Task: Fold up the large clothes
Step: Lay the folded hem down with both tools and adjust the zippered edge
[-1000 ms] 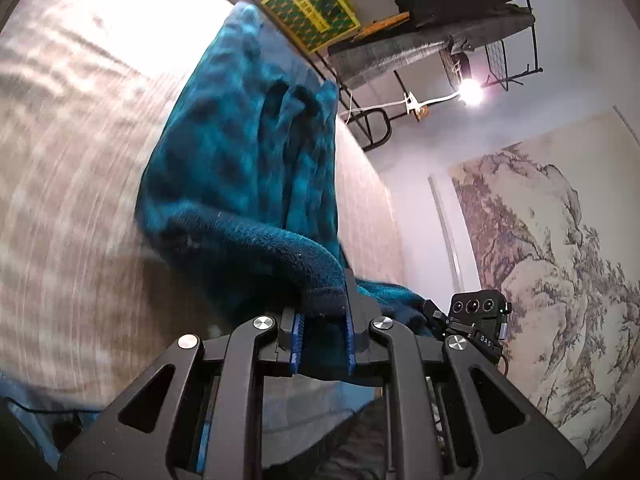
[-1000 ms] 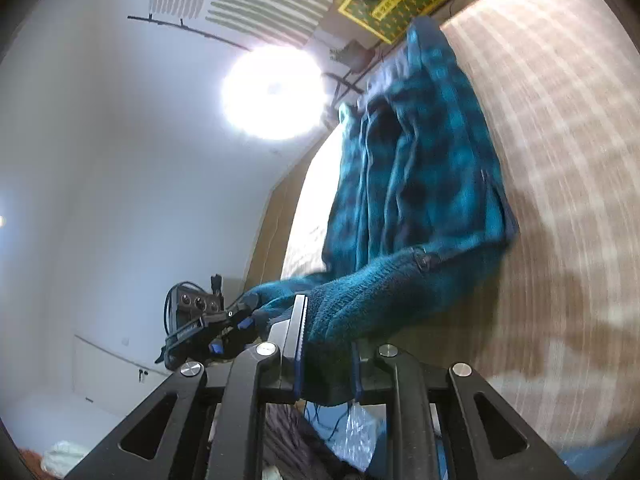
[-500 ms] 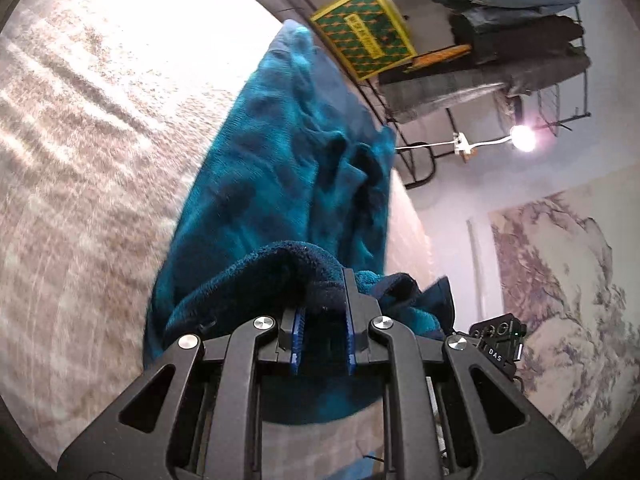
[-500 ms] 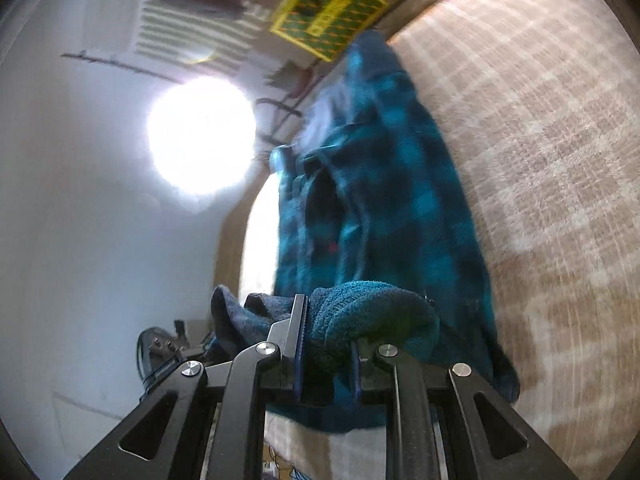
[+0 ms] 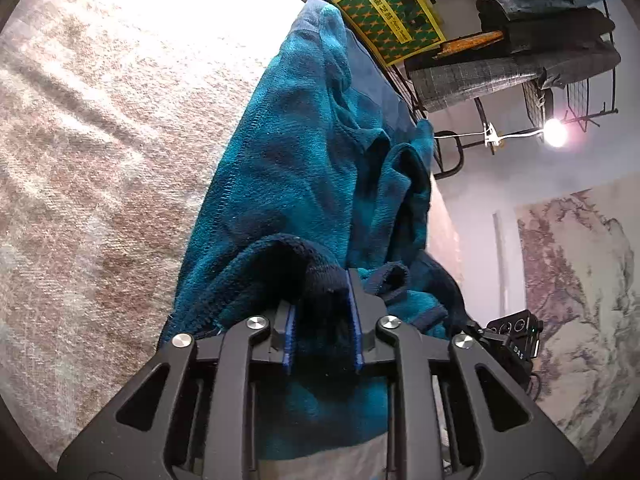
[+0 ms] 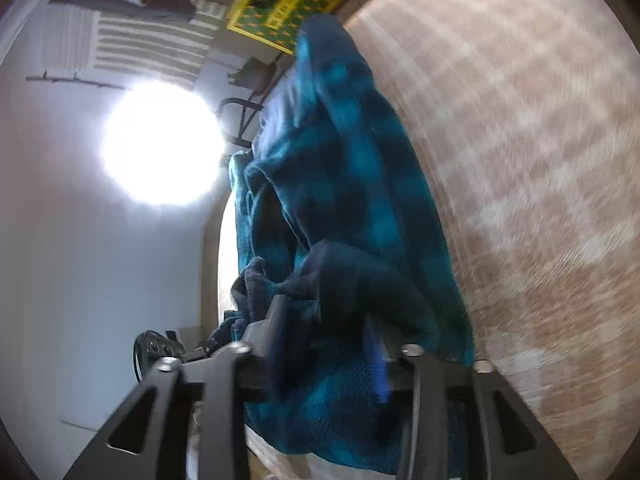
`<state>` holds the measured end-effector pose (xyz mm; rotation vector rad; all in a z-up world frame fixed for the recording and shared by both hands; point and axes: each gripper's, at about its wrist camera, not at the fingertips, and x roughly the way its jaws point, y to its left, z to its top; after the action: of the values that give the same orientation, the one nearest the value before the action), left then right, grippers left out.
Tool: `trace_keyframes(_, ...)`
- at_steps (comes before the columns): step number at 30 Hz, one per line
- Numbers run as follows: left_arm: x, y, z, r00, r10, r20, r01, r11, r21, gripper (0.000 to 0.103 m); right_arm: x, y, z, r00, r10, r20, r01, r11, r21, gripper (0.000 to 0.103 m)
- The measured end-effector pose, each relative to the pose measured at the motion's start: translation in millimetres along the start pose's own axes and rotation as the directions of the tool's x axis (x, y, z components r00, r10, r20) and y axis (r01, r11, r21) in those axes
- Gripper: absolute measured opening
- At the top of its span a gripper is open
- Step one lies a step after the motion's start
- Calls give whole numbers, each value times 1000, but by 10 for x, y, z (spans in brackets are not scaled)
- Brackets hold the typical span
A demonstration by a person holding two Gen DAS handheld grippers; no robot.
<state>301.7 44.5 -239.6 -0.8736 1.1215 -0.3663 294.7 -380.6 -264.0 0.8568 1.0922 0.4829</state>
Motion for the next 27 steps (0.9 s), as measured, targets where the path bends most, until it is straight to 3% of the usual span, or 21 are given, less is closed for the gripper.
trace_keyframes(2, -50, 9, 27, 999, -33, -5, 33, 999, -14, 27, -130, 45, 11, 1000, 20, 21, -19, 999, -26, 61)
trace_keyframes(5, -138, -5, 57, 997, -83, 7, 83, 996, -14, 40, -315, 127, -2, 998, -11, 57, 17, 994, -112, 59)
trace_keyframes(7, -225, -27, 77, 996, -74, 45, 74, 997, 3, 58, -340, 168, -39, 997, -55, 53, 64, 981, -182, 57)
trace_keyframes(10, -367, -12, 135, 993, -84, 82, 84, 996, 7, 60, -273, 182, -147, 992, -125, 15, 125, 957, -261, 51)
trace_keyframes(13, -500, -73, 114, 994, -19, 112, 9, 996, 84, 60, -188, 235, -270, 968, -248, 26, 240, 898, -370, 49)
trace_keyframes(15, -495, -110, 42, 996, 32, 88, -46, 985, 164, 60, -192, 209, -339, 958, -285, 26, 271, 872, -407, 50)
trace_keyframes(19, -380, -7, -121, 992, 115, 42, -122, 966, 229, 60, -255, 111, -393, 963, -270, -1, 246, 879, -409, 55)
trace_keyframes(21, -251, 77, -172, 989, 144, 13, -143, 961, 236, 60, -255, 53, -439, 964, -264, -18, 234, 883, -408, 54)
trace_keyframes(22, -201, 107, -187, 989, 147, -1, -143, 962, 234, 55, -238, 33, -453, 965, -260, -29, 226, 885, -406, 52)
trace_keyframes(25, -159, 128, -214, 991, 134, -16, -127, 966, 227, 28, -178, 53, -503, 971, -237, -42, 201, 893, -402, 22)
trace_keyframes(27, -248, 84, -225, 993, 121, -5, -117, 967, 227, 22, -277, 157, -575, 974, -228, -7, 204, 884, -421, 14)
